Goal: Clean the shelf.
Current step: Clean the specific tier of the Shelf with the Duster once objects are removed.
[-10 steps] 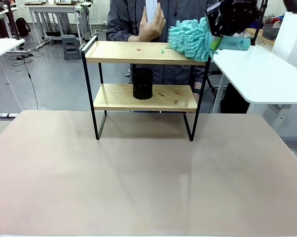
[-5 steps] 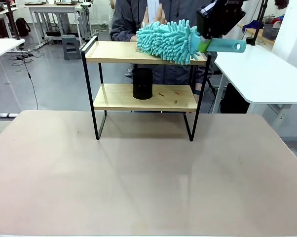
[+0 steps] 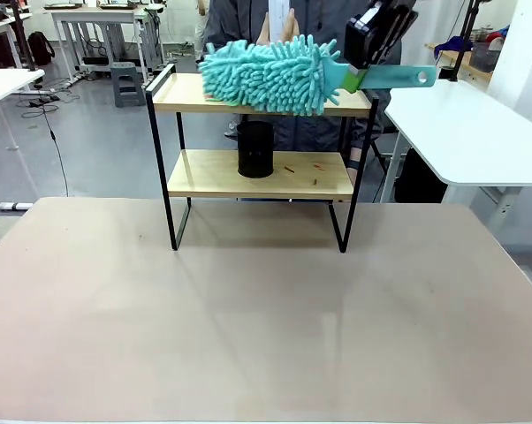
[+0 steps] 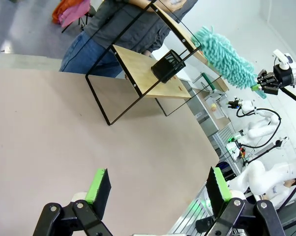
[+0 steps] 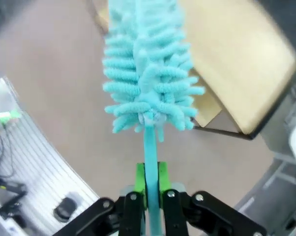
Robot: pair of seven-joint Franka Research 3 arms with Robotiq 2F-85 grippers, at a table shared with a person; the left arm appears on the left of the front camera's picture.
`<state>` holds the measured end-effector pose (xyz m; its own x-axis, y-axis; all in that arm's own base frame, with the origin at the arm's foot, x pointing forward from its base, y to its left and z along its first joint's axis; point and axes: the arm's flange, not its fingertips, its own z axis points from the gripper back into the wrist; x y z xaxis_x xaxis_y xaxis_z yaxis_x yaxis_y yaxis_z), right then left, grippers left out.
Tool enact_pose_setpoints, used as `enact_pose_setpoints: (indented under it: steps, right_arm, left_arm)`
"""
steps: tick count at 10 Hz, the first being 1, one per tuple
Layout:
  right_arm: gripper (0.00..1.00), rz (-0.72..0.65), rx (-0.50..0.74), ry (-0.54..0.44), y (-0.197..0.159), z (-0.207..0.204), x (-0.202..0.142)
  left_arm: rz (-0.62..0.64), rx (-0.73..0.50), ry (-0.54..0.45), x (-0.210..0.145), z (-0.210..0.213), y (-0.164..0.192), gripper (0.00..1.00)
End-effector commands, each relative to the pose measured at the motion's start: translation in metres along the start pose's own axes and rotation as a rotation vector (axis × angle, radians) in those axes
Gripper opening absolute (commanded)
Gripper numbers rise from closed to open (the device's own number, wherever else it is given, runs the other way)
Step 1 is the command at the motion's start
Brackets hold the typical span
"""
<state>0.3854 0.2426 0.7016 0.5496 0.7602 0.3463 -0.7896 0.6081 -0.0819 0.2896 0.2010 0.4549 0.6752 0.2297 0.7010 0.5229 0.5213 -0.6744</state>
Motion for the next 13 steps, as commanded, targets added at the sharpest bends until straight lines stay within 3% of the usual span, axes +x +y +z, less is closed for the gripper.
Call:
enact_pose_setpoints:
  steps: [1,3,7,9,10,11,13]
  right_arm:
    - [0.12,0.309,0.084,-0.021,-0.012,0.017,-0.026]
    - [0.12,0.378,0.245,-0.108,-0.026,0.022,-0.049]
    - [0.12,0.315,0.336,-0.161,-0.045,0.016,-0.071]
    - [0.12,0.098,0.419,-0.280,-0.072,0.043,-0.138]
    - [0.12,-0.087,0.400,-0.346,-0.087,0.052,-0.188]
    - [0.12,-0.279,0.416,-0.418,-0.105,0.050,-0.242]
    - [0.12,-0.704,0.480,-0.538,-0.134,0.007,-0.344]
  left_arm:
    - [-0.023,-0.012,-0.017,0.001,-0.002,-0.002,1.00]
    - [-0.023,-0.012,-0.017,0.001,-0.002,-0.002,1.00]
    - [-0.023,-0.012,-0.017,0.001,-0.002,-0.002,1.00]
    - [-0.023,-0.012,-0.017,0.001,-0.002,-0.002,1.00]
    - [-0.023,-0.012,-0.017,0.001,-0.002,-0.002,1.00]
    - [-0.023,-0.012,-0.017,0.001,-0.002,-0.002,1.00]
    - [-0.023,-0.012,-0.017,0.001,-0.002,-0.002,1.00]
